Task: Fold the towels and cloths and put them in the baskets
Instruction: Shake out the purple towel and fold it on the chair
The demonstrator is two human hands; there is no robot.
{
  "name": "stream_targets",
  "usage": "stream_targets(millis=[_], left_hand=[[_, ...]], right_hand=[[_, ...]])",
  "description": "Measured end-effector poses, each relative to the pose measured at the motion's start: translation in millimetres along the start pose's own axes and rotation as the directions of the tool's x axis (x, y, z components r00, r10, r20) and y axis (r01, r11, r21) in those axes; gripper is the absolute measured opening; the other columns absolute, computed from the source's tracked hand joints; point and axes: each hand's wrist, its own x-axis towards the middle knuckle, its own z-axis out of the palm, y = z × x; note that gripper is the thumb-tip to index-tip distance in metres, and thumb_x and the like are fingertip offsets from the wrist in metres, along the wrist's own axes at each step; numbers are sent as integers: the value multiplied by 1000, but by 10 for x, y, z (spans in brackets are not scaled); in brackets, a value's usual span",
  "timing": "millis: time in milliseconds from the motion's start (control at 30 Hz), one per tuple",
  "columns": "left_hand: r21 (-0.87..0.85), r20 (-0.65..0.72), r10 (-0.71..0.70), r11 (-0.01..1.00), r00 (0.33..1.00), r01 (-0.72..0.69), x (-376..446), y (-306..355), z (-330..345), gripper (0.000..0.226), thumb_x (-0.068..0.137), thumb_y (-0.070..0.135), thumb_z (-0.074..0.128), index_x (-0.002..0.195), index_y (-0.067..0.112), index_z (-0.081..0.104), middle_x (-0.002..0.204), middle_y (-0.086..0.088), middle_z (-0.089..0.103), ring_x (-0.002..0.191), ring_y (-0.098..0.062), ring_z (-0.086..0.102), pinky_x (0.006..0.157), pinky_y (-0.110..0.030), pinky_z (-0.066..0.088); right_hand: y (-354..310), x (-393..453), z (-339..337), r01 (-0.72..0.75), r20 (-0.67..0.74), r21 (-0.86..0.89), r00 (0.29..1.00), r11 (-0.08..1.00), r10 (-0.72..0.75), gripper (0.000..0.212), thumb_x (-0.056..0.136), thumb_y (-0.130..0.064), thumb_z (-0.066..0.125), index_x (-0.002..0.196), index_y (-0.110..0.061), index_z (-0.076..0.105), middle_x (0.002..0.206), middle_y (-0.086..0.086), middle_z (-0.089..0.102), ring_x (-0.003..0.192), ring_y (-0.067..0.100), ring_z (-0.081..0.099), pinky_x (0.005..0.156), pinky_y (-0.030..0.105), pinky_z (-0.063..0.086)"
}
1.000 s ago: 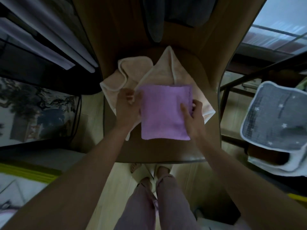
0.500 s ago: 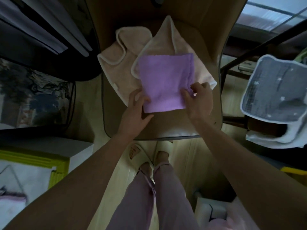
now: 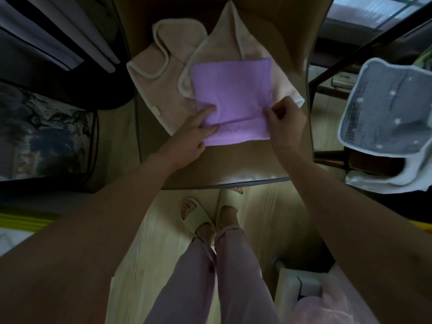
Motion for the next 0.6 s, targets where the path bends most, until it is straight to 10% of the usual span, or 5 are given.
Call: stream_targets(millis=[133,300,433,600], left_hand=[[82,74,-18,997,997,12,-28,66,-83,57,83,19,57,139,21,48,159,-1,15,140,-27,26,103,-40,40],[211,-325,58,977,944,12,150,89,-162,43,97,33,36,131,18,57,147,-3,43,124,-30,47,101,-43,37],[325,-277,-46,935,960,138,536,100,24,54,100,37,25,149,14,29,157,-9,22,145,-35,16,117,-51,14],[269,-250,-232,916,940,297,517,-129,235,74,95,60,15,154,17,6,161,-4,0,147,-35,-1,119,-50,0]], right_hand=[[115,-16,47,14,13,-92,1000,996,-12,15,89,-20,59,95,-6,57,97,9,59,86,21,56,74,36,49],[-75,114,141,375,-37,-334,911,864,-410,47,96,-30,45,136,-5,48,143,19,43,130,34,41,105,40,30],[-34,292,433,607,237,-332,795,722,-559,55,100,-34,31,147,-7,30,154,19,26,145,32,20,119,42,15],[300,434,561,530,377,-360,835,768,-400,62,100,-48,22,153,-23,3,161,3,-4,148,22,-5,121,43,2]])
